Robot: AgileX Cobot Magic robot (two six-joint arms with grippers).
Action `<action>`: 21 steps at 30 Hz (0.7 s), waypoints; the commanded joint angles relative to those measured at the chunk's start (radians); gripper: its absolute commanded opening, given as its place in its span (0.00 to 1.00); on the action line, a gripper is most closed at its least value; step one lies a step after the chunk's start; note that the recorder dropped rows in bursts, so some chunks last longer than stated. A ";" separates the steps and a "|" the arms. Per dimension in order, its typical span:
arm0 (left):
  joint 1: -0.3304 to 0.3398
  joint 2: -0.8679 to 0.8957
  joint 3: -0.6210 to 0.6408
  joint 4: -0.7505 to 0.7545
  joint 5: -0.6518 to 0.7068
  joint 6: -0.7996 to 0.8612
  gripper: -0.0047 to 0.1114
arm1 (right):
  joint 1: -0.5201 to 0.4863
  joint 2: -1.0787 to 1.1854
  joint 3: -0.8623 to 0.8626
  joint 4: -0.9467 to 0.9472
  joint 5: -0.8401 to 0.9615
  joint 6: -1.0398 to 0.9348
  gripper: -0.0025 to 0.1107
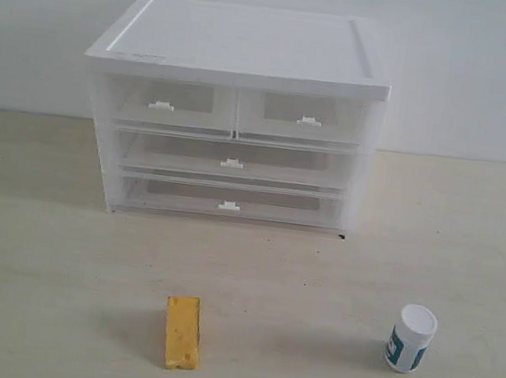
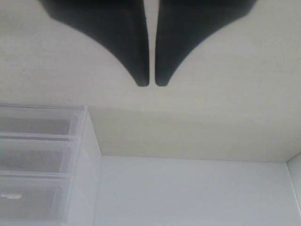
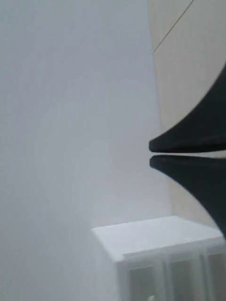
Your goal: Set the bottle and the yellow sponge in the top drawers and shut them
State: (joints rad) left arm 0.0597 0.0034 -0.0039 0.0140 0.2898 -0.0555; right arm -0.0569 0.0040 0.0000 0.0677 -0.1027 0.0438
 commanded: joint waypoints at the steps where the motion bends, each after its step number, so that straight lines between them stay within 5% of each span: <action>1: 0.003 -0.003 0.004 -0.007 -0.005 0.004 0.08 | -0.002 -0.004 0.000 0.021 -0.157 0.156 0.02; 14: 0.003 -0.003 0.004 -0.007 -0.005 0.004 0.08 | -0.002 0.282 -0.309 -0.167 -0.102 0.163 0.02; 21: 0.003 -0.003 0.004 -0.007 -0.005 0.004 0.08 | -0.002 0.557 -0.386 -0.209 -0.266 0.163 0.02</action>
State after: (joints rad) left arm 0.0597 0.0034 -0.0039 0.0140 0.2898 -0.0555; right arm -0.0569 0.4780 -0.3691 -0.1184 -0.2965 0.2081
